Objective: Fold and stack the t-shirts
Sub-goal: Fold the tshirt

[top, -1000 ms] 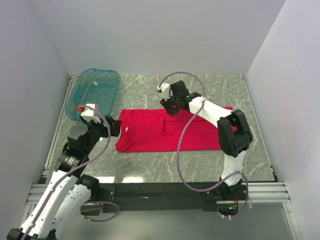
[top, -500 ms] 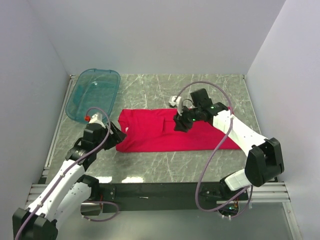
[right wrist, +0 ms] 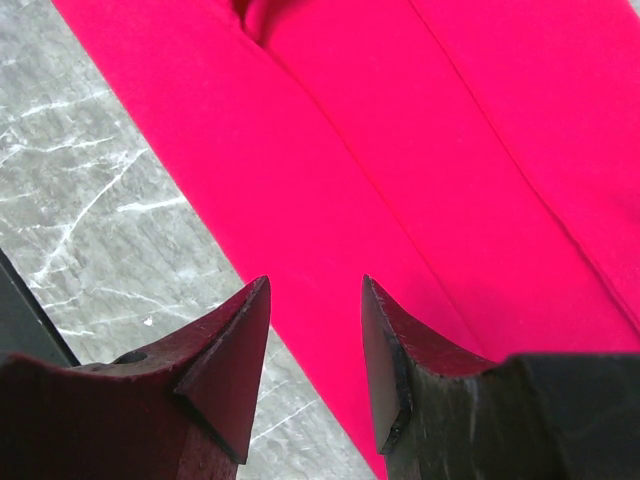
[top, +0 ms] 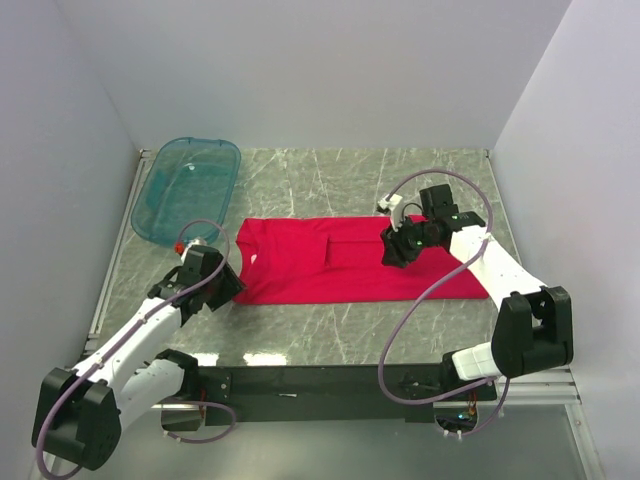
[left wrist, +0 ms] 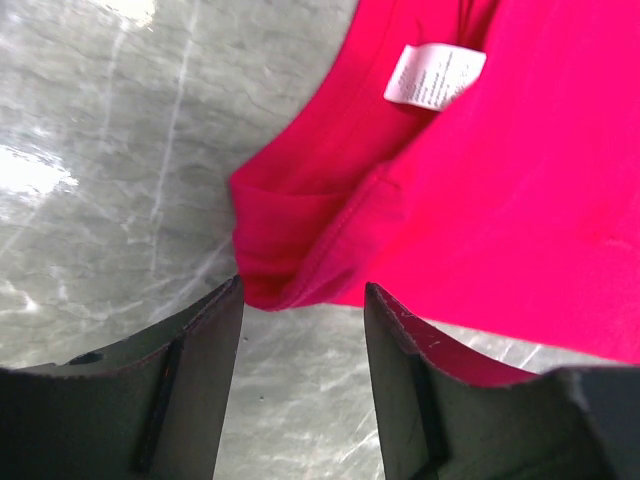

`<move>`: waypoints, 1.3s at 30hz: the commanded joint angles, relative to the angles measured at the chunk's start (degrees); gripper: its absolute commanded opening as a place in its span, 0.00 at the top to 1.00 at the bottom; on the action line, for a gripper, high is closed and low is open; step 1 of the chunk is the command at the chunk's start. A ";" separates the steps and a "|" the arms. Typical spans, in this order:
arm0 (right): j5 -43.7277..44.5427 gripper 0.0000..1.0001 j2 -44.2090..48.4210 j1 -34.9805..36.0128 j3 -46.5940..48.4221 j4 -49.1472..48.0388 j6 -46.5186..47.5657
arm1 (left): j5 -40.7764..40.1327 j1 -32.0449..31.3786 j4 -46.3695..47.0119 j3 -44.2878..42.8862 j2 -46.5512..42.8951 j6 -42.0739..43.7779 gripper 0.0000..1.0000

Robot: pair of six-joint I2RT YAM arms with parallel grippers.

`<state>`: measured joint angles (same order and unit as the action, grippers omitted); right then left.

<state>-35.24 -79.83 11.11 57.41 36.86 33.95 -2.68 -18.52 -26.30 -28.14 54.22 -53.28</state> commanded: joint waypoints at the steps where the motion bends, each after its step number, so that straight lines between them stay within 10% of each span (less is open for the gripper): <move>1: -1.05 0.51 1.52 -0.57 0.78 0.75 -0.03 | -3.47 -0.02 -0.06 -1.57 -0.69 -1.13 0.43; 11: -1.41 0.52 1.17 -2.15 0.86 1.54 -0.03 | 0.74 -0.02 4.51 -0.86 4.23 2.47 0.58; 19: 0.43 0.52 2.05 -3.20 1.22 2.95 0.32 | 1.54 -0.11 5.30 -0.69 3.79 3.53 0.99; 39: 13.18 0.53 1.79 -41.59 -8.19 3.05 7.09 | 0.83 -0.11 6.27 -0.95 1.60 4.85 1.00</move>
<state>-22.81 -76.36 -27.49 49.43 40.82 38.74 -2.20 -18.52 -21.89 -28.14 56.21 -49.30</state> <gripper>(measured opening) 0.470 0.013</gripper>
